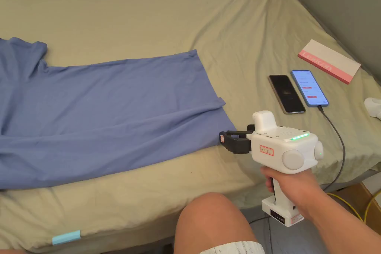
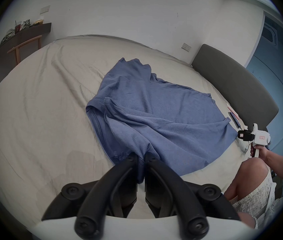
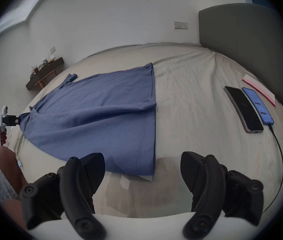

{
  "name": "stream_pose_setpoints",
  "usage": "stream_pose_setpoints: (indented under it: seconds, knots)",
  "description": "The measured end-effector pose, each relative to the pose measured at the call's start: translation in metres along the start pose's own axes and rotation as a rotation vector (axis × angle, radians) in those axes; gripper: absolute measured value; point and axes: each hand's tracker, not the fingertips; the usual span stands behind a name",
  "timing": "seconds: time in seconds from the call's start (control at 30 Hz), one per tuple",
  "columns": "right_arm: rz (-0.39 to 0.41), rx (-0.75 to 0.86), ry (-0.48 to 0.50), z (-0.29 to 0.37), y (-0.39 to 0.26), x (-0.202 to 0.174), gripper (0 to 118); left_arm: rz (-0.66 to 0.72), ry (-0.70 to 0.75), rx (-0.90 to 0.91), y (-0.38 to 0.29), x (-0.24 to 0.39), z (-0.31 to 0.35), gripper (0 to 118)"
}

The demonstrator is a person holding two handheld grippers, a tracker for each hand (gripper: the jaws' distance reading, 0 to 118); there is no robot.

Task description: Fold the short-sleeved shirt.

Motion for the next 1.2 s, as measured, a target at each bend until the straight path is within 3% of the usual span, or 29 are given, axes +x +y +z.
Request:
stream_pose_setpoints:
  seconds: [0.1,0.17,0.23,0.33,0.43,0.5,0.53,0.6,0.73,0.9,1.1,1.2]
  knots:
    - [0.021,-0.003,-0.003,-0.008,-0.004,-0.007,96,-0.002,0.005,-0.002,0.002,0.001,0.000,4]
    - [0.042,-0.012,0.031,-0.013,-0.005,-0.010,89,0.000,0.004,-0.004,0.002,0.001,0.000,4]
    - [0.099,-0.008,0.004,-0.014,-0.006,-0.020,71,-0.002,0.004,-0.006,0.003,0.001,-0.001,4]
    - [0.089,-0.008,0.006,-0.014,-0.005,-0.021,60,-0.001,-0.001,-0.013,0.004,0.001,-0.002,4]
    - [0.109,0.028,-0.045,-0.009,-0.003,-0.017,21,-0.006,-0.002,-0.013,0.004,0.000,-0.004,4]
    - [0.093,0.019,-0.014,-0.005,-0.002,-0.018,16,-0.009,-0.003,-0.013,0.004,0.000,-0.004,4]
    - [0.123,0.028,-0.020,-0.003,-0.002,-0.021,6,-0.011,-0.003,-0.012,0.004,0.000,-0.004,4]
    - [0.207,0.039,-0.042,-0.001,0.000,-0.030,6,-0.010,-0.002,-0.008,0.004,0.001,-0.004,4]
    - [0.193,0.032,-0.022,0.001,0.004,-0.034,3,-0.007,-0.008,0.000,0.005,0.001,-0.002,4]
    - [0.076,0.076,0.031,0.017,0.013,-0.027,2,0.007,-0.032,0.023,0.007,-0.003,0.011,4]
    - [0.021,0.097,0.041,0.035,0.012,-0.017,2,0.029,-0.053,0.039,0.006,-0.013,0.029,4]
    - [0.033,0.101,0.035,0.046,0.011,-0.027,1,0.027,-0.054,0.060,0.002,-0.019,0.039,4]
